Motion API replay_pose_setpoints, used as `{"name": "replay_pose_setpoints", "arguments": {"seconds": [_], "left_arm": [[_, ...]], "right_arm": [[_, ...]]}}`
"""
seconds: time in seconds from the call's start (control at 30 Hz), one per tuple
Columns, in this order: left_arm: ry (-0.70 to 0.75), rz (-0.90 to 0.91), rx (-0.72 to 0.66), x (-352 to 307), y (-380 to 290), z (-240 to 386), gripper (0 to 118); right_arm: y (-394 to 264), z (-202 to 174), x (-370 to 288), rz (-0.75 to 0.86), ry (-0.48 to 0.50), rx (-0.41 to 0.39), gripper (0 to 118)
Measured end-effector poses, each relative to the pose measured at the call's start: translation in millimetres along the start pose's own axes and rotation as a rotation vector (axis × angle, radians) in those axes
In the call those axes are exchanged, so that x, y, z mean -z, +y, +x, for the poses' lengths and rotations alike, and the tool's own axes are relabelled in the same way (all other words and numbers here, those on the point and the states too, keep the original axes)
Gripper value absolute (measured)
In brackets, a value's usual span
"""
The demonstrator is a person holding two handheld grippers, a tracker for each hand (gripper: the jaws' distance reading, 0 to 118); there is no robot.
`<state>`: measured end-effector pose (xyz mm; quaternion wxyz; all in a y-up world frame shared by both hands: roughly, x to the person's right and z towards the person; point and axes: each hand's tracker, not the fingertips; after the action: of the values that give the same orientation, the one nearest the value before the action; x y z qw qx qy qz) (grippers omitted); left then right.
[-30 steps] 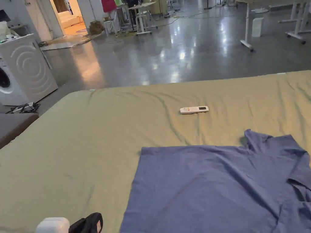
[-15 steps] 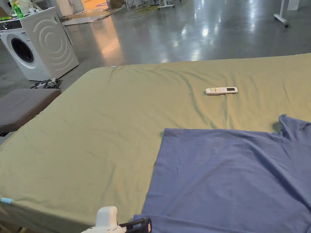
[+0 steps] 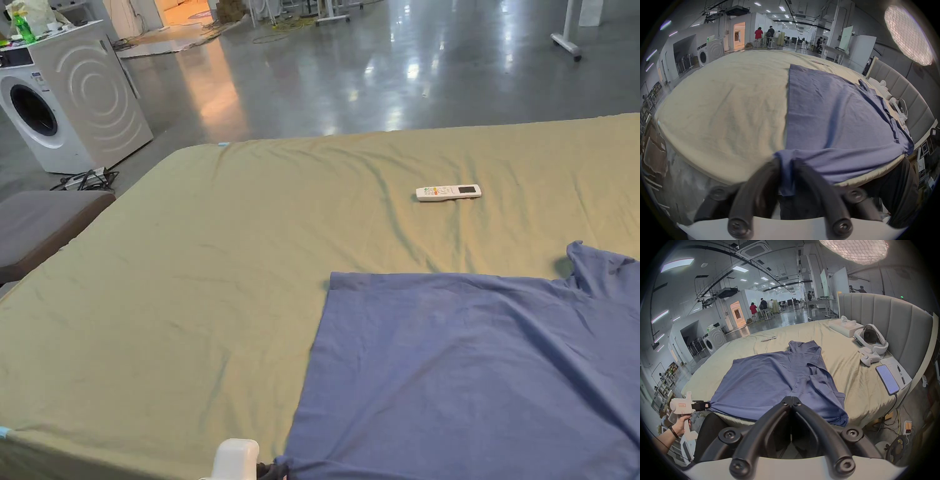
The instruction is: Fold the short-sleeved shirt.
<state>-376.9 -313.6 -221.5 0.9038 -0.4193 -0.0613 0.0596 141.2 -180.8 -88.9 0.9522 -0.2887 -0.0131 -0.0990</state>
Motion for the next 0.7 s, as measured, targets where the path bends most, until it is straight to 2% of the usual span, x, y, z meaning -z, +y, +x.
{"name": "replay_pose_setpoints", "arguments": {"seconds": [0.07, 0.17, 0.2, 0.23, 0.27, 0.3, 0.33, 0.37, 0.43, 0.63, 0.67, 0.7], "left_arm": [[0.030, -0.020, 0.049, 5.2, -2.2, 9.0, 6], [0.036, -0.021, 0.039, 8.0, -0.2, 9.2, 6], [0.034, -0.033, 0.025, 9.0, 2.0, 8.3, 6], [0.035, -0.034, 0.026, 9.3, 2.8, 8.4, 6], [0.041, -0.043, 0.033, 10.6, 2.8, 10.4, 6], [0.054, -0.067, 0.063, 12.3, 4.4, 13.1, 6], [0.064, -0.079, 0.080, 14.5, 7.8, 14.8, 6], [0.069, -0.098, 0.082, 16.5, 10.3, 15.8, 6], [0.074, -0.115, 0.074, 20.1, 14.2, 16.2, 6], [0.091, -0.117, 0.092, 21.7, 11.8, 18.5, 6], [0.092, -0.117, 0.092, 21.8, 12.0, 18.4, 6], [0.093, -0.119, 0.089, 22.1, 12.4, 18.2, 6]], "right_arm": [[-1.4, 3.0, 0.8, 0.000, 0.000, 0.005, 0], [-2.3, 10.5, 2.0, -0.002, -0.013, 0.015, 2], [-2.8, 14.5, 2.1, -0.001, -0.025, 0.020, 18], [-3.4, 19.6, 2.6, 0.000, -0.035, 0.026, 18], [-4.5, 27.3, 4.8, 0.002, -0.046, 0.030, 25], [-6.7, 36.2, 8.2, 0.005, -0.060, 0.036, 40], [-9.9, 47.8, 12.7, 0.012, -0.060, 0.046, 62], [-11.7, 58.9, 19.0, -0.004, -0.062, 0.072, 71], [-18.5, 82.1, 36.5, -0.046, -0.100, 0.087, 71], [-44.0, 120.7, 97.7, -0.233, -0.166, 0.020, 71], [-46.6, 121.6, 104.5, -0.243, -0.169, 0.014, 65], [-49.5, 123.2, 110.0, -0.248, -0.157, 0.012, 51]]}}
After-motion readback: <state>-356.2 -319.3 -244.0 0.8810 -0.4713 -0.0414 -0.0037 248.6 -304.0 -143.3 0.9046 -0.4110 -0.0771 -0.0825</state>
